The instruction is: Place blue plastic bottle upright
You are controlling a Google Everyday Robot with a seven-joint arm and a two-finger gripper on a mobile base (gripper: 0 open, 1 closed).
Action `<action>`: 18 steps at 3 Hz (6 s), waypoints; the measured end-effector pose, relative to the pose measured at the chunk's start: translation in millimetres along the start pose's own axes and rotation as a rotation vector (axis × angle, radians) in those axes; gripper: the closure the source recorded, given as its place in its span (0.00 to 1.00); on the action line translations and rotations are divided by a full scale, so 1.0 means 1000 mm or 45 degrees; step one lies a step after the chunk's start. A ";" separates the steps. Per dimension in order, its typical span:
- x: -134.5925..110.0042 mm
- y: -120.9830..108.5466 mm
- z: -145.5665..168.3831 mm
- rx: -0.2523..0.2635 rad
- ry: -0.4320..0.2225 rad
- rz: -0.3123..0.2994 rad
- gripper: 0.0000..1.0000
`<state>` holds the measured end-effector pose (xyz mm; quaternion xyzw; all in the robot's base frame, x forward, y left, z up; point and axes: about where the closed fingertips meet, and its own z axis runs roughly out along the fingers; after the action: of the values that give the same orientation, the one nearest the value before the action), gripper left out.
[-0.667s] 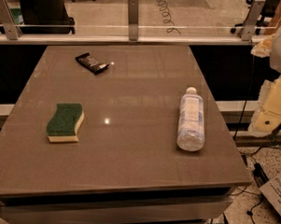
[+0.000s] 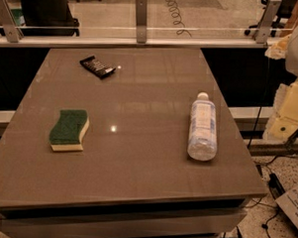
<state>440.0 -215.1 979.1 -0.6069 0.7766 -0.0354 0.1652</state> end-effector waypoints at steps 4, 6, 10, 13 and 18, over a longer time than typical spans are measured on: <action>-0.077 -0.003 0.044 -0.160 -0.355 -0.797 0.00; -0.066 -0.020 0.051 -0.198 -0.375 -1.279 0.00; -0.066 -0.018 0.065 -0.081 -0.246 -1.701 0.00; -0.061 -0.031 0.118 -0.099 0.039 -2.007 0.00; -0.051 -0.026 0.181 -0.255 -0.029 -1.851 0.00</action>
Offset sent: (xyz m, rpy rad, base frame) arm 0.0386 0.0752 -0.0187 0.0926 -0.0535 0.5685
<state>528.8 -147.0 825.5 -0.9814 0.1756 -0.0585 0.0517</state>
